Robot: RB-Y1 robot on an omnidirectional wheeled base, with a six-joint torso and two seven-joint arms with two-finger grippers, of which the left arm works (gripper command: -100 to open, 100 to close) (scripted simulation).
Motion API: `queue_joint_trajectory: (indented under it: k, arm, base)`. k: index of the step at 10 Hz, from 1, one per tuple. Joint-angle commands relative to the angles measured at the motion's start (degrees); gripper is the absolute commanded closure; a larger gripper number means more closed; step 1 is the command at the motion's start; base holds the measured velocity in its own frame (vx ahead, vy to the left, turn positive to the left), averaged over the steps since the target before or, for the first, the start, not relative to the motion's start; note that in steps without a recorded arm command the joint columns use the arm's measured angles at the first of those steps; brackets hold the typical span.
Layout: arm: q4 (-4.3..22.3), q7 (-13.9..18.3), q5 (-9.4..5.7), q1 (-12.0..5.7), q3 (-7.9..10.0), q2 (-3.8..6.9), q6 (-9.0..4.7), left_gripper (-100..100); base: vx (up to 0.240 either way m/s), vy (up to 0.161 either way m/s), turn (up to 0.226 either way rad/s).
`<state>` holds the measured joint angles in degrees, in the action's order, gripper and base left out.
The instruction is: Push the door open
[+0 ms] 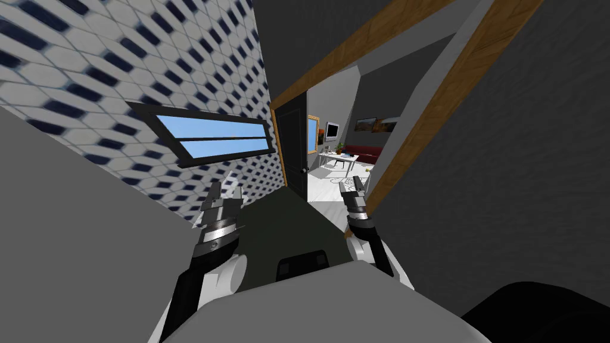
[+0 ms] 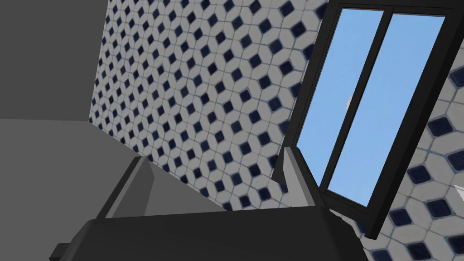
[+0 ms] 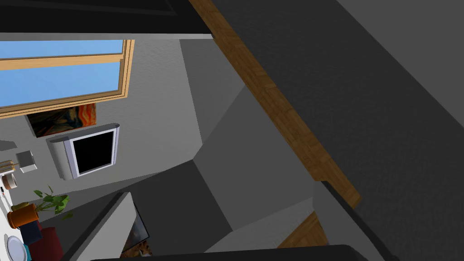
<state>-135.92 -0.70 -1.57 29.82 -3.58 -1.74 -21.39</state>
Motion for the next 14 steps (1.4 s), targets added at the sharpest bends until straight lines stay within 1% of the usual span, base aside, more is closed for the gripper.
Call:
queue_joint_trajectory:
  k: [1,2,4,6,7,14]
  arm:
    - [1.98,-1.31,0.52,-0.75,-0.24,0.7,-0.64,-100]
    - [2.62,-1.73,0.68,-1.0,-0.32,0.89,-0.85,-100]
    - [5.25,-3.47,1.37,-1.99,-0.63,1.68,-1.7,-100]
    - [7.1,-4.69,1.85,-2.69,-0.86,2.15,-2.29,-100]
    - [8.95,-5.91,2.33,-3.4,-1.08,2.61,-2.89,-100]
    - [16.95,-11.19,4.42,-6.43,-2.04,4.28,-5.47,-100]
  base:
    - [0.061,-0.008,-0.045]
    - [0.106,-0.004,-0.035]
    - [0.125,0.012,-0.039]
    - [0.102,0.015,-0.035]
    - [0.118,0.018,-0.052]
    - [0.093,0.011,-0.038]
